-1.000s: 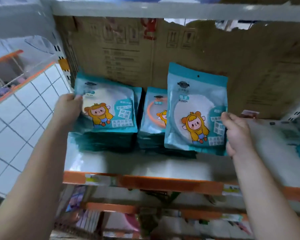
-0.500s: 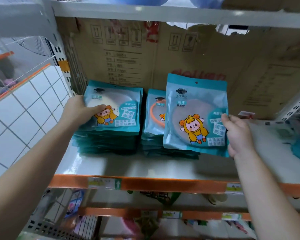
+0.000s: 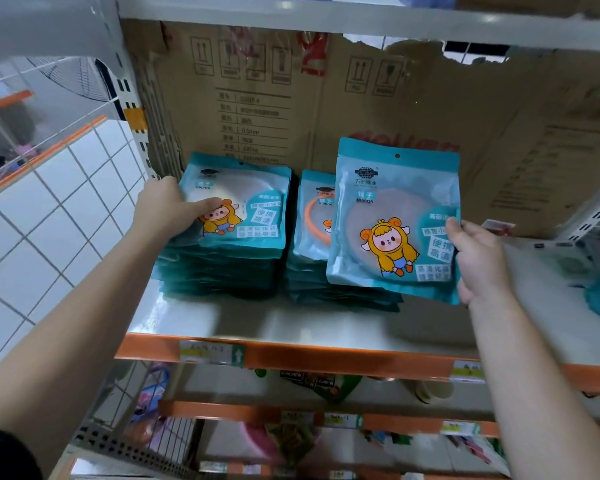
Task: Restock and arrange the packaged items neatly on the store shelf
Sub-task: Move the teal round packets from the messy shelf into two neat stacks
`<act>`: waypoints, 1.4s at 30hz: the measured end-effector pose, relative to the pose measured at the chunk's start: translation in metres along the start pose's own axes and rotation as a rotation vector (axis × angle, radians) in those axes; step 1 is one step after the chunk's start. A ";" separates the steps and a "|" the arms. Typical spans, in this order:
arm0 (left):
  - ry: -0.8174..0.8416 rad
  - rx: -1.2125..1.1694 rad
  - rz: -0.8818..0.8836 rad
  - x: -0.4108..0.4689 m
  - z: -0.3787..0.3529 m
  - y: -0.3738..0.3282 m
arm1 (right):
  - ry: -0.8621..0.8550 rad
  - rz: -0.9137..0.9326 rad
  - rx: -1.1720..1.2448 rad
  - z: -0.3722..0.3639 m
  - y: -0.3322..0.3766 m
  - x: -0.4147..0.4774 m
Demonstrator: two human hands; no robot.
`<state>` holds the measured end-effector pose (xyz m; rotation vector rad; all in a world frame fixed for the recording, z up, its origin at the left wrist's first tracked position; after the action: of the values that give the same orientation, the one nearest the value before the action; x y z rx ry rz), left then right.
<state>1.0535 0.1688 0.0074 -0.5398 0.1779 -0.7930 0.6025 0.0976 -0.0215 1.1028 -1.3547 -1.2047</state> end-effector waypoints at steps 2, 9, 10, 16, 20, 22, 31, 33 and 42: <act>-0.123 0.148 -0.089 -0.010 0.007 -0.010 | 0.002 0.012 0.001 0.000 0.004 0.001; -0.370 0.086 -0.598 -0.114 -0.009 -0.051 | 0.100 -0.048 0.008 -0.019 0.010 0.016; -0.376 0.087 -0.634 -0.128 -0.016 -0.051 | 0.114 -0.065 0.018 -0.023 0.010 0.019; -0.390 0.022 -0.849 -0.192 -0.062 -0.041 | 0.216 -0.144 -0.069 -0.048 0.011 0.039; -0.255 0.109 -0.816 -0.196 -0.097 -0.034 | 0.262 -0.137 -0.204 -0.054 0.012 0.044; -0.210 0.155 -0.792 -0.196 -0.109 -0.032 | 0.308 -0.123 -0.295 -0.055 0.014 0.046; -0.149 0.156 -0.717 -0.191 -0.122 -0.025 | 0.472 -0.021 -0.679 -0.057 0.019 0.051; -0.153 0.154 -0.713 -0.192 -0.122 -0.026 | 0.461 0.011 -0.711 -0.058 0.020 0.051; -0.126 0.177 -0.712 -0.192 -0.124 -0.026 | 0.379 0.214 -1.023 -0.059 0.029 0.049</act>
<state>0.8599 0.2429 -0.0933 -0.4827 -0.2165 -1.4463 0.6552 0.0458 0.0141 0.3901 -0.4114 -1.2085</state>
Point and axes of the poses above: each hand's wrist, its own x-axis towards the middle knuckle, its own z-axis out of the back of the hand, y = z × x, the point moved 6 cm from there along x, towards the middle knuckle, and after that the axes turned 8 degrees about z, right-handed, at the moved point
